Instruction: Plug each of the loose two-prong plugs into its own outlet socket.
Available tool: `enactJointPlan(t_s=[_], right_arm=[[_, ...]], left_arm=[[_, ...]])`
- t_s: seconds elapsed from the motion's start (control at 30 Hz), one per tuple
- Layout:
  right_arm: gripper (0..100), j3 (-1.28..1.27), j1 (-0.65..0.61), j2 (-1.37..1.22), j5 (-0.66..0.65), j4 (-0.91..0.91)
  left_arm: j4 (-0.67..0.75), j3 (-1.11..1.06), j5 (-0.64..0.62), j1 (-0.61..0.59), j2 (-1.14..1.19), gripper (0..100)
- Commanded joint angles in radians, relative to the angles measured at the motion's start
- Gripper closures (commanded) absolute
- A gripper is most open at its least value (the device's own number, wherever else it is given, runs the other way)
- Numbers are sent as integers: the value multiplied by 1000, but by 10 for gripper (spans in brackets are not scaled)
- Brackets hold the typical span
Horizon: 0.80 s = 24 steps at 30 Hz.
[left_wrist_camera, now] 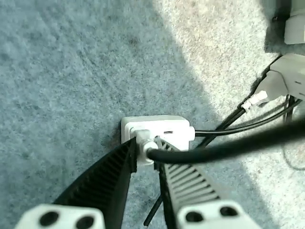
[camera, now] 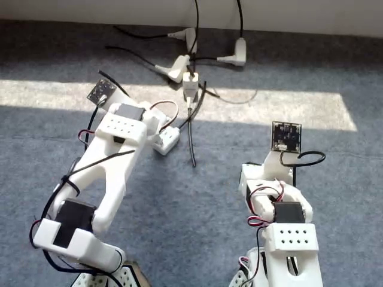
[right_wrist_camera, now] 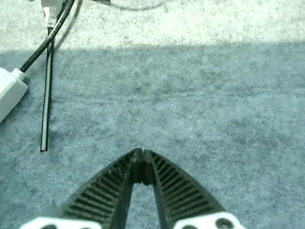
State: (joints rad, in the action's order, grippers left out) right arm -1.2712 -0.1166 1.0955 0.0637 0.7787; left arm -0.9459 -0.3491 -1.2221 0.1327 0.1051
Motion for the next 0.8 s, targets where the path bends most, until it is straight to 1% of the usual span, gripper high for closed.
enactJointPlan(t_s=[0.0,0.1,0.17,0.27,0.37,0.57,0.67,0.77], right_arm=[[973,4,10,5,12,-18],[973,4,10,5,12,-18],[973,4,10,5,12,-18],[973,4,12,5,12,-18],[973,4,12,7,12,-18],[973,4,12,5,12,-18],[973,-1,12,5,12,-18],[969,-25,-15,5,5,-18]], left_arm=[[21,68,75,-62,124,995],[20,82,95,-61,137,995],[3,81,104,-22,130,995],[-77,88,98,53,107,995],[-92,82,95,91,74,995],[-117,77,91,99,53,995],[-160,77,17,99,53,995],[-195,77,-9,101,53,995]])
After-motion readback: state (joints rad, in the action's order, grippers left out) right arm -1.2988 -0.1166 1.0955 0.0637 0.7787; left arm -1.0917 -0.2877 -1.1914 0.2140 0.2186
